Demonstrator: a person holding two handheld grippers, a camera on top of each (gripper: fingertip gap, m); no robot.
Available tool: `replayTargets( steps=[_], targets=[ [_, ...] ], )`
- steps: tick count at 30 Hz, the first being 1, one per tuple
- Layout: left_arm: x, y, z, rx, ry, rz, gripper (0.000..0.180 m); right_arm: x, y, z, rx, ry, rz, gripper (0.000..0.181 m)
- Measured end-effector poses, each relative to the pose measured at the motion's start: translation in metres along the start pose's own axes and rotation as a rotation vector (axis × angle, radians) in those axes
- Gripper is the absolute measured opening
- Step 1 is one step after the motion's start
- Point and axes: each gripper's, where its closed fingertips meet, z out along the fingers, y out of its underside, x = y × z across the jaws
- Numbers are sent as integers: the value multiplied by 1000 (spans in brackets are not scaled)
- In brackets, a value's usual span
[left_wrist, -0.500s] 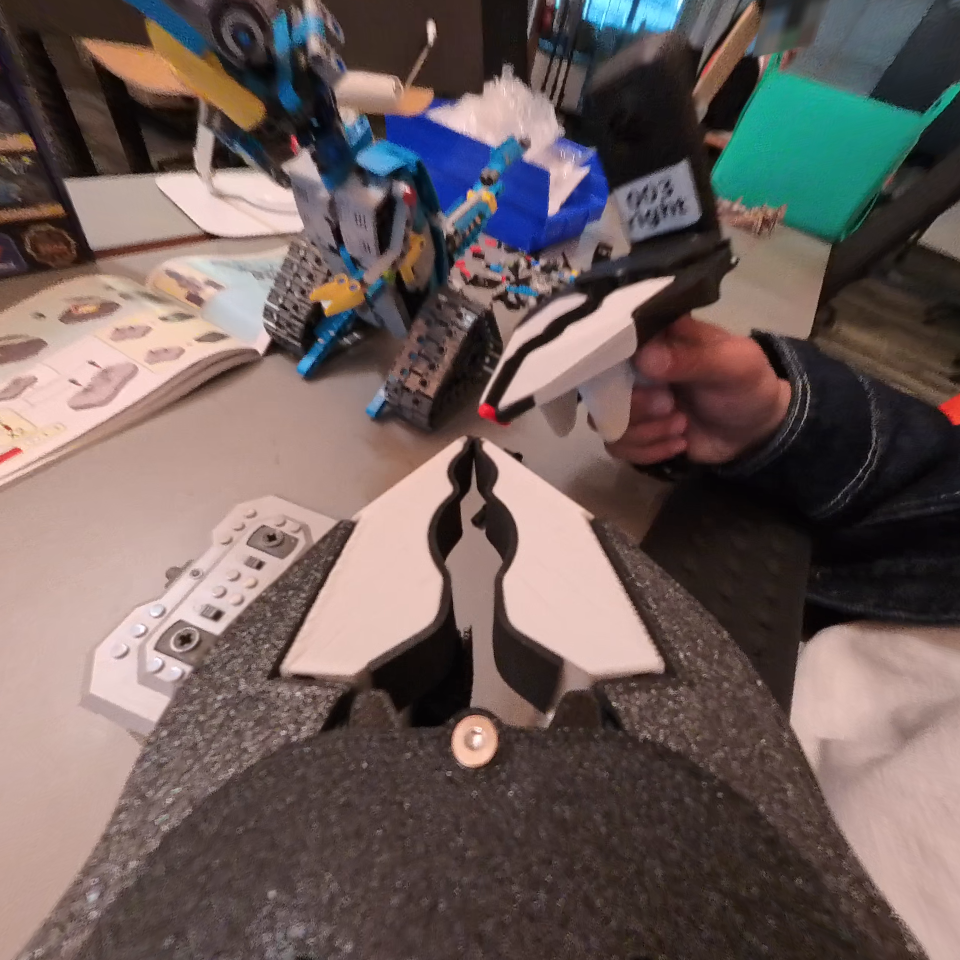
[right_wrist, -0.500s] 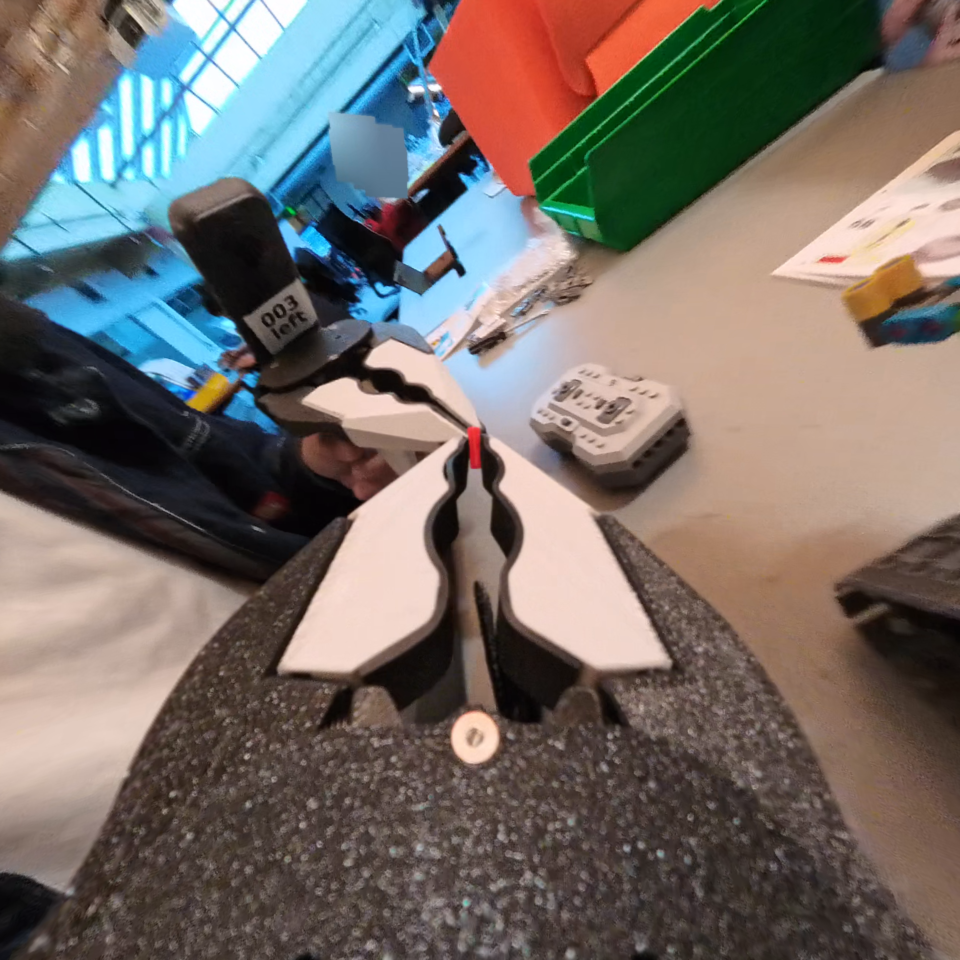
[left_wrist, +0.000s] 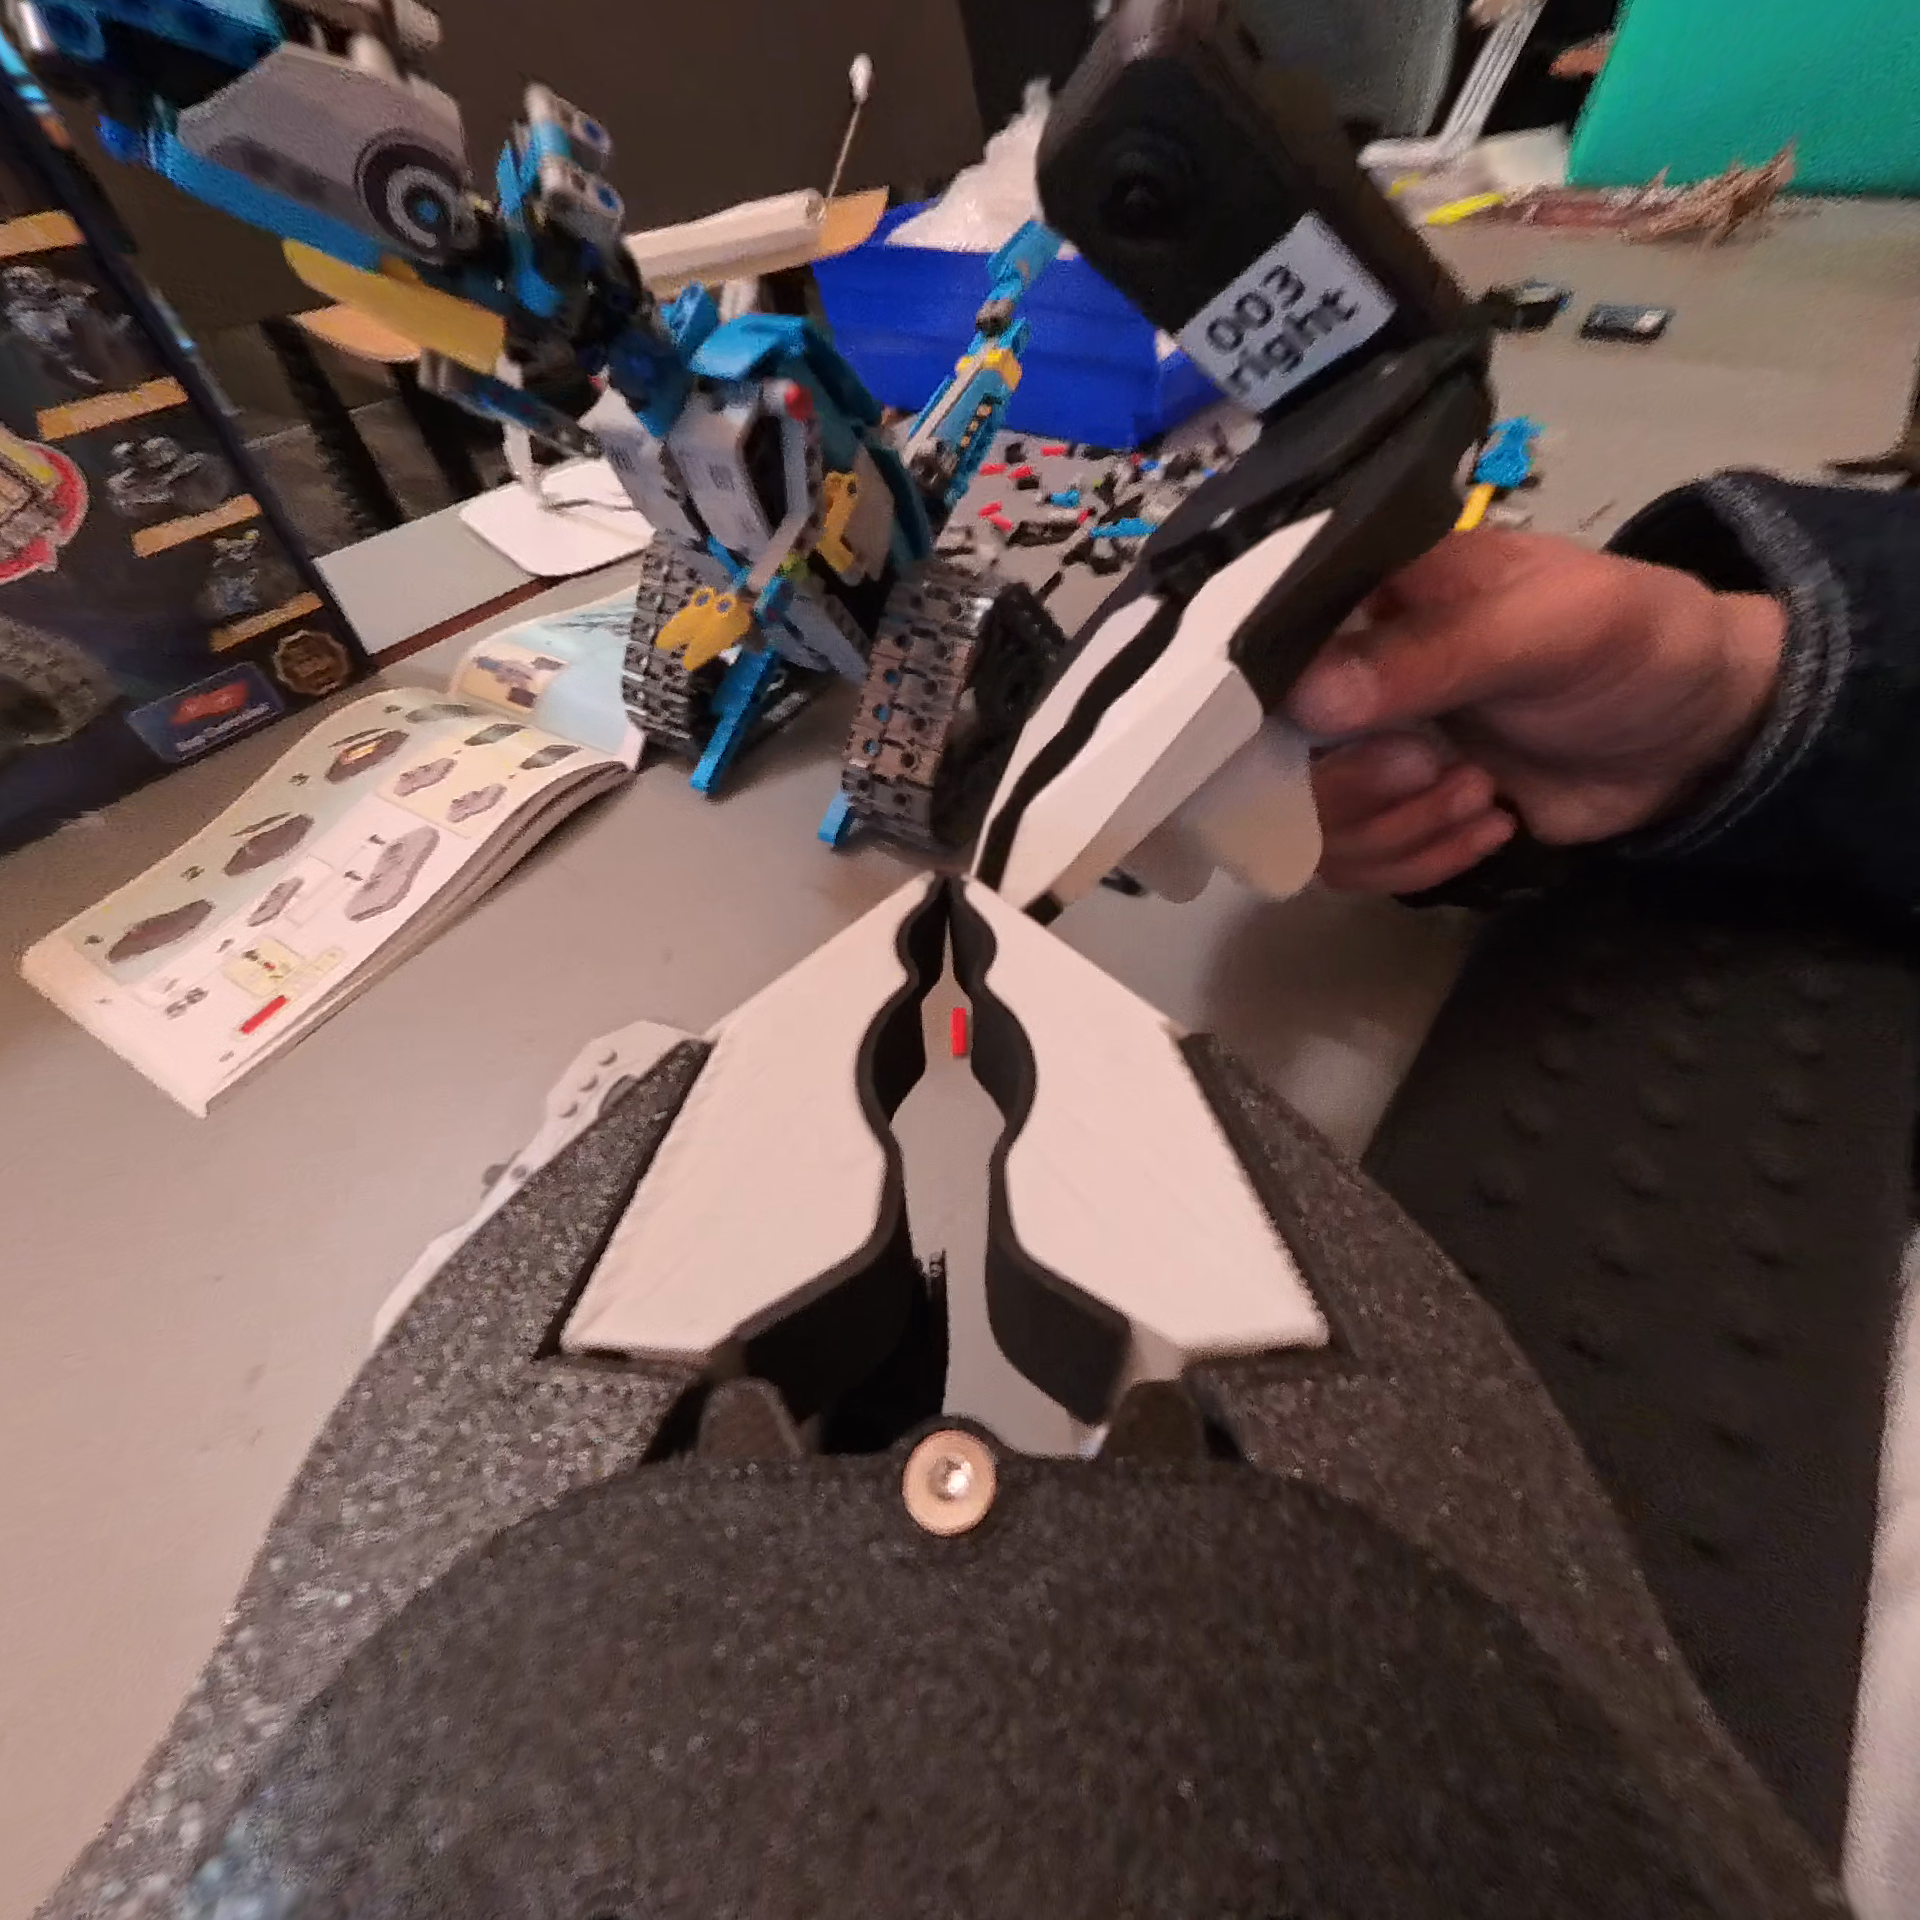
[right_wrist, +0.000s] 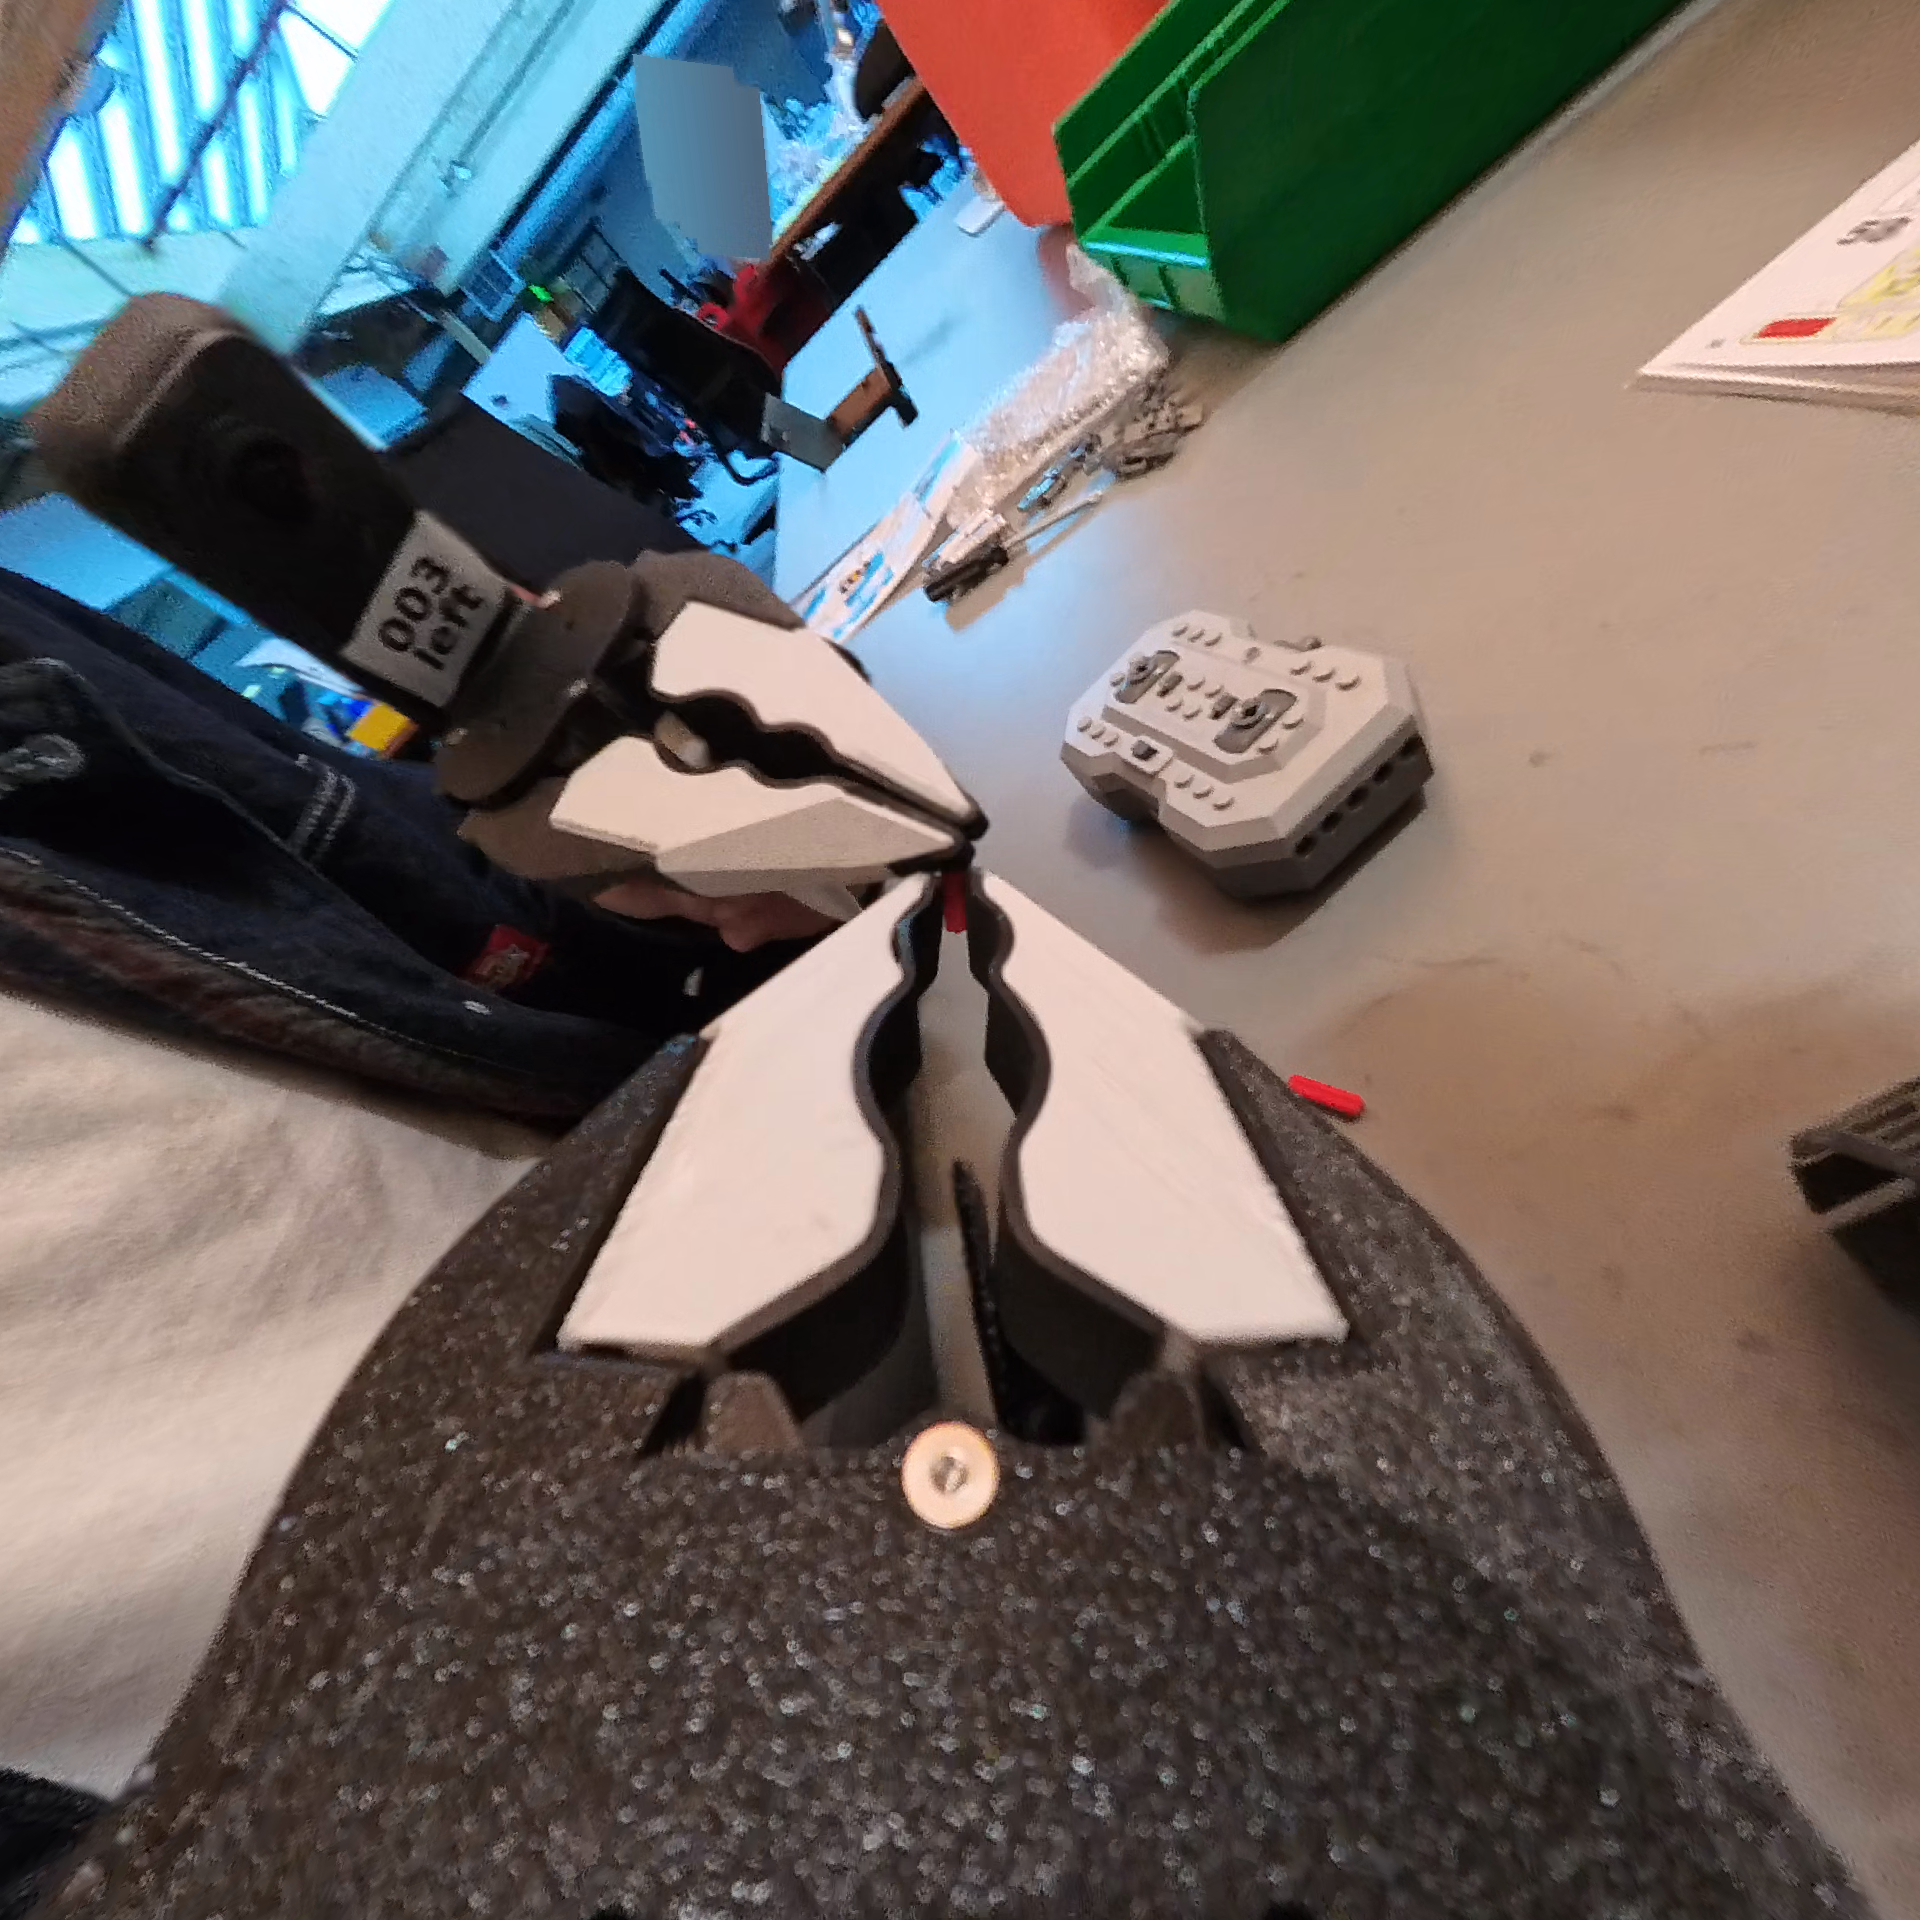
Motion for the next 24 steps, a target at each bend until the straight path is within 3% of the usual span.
replayTargets(
  steps=[5, 10, 13, 16, 24],
  targets=[
    [-22, -4, -8, 13, -80, 39, 0, -2, -4, -3, 30, -30, 32, 2],
    [-16, -3, -8, 17, -11, -23, 0, -6, -15, -9, 97, -108, 111, 2],
    [-6, 1, -6, -3, 12, 61, 23, 0, -20, -13, 128, -70, 109, 2],
    [-1, 2, 2, -26, -45, 99, 33, -2, -22, -12, 149, -91, 132, 2],
    [-2, -9, 1, 47, -77, 32, 5, -3, -25, -10, 166, -40, 66, 2]
  ],
)
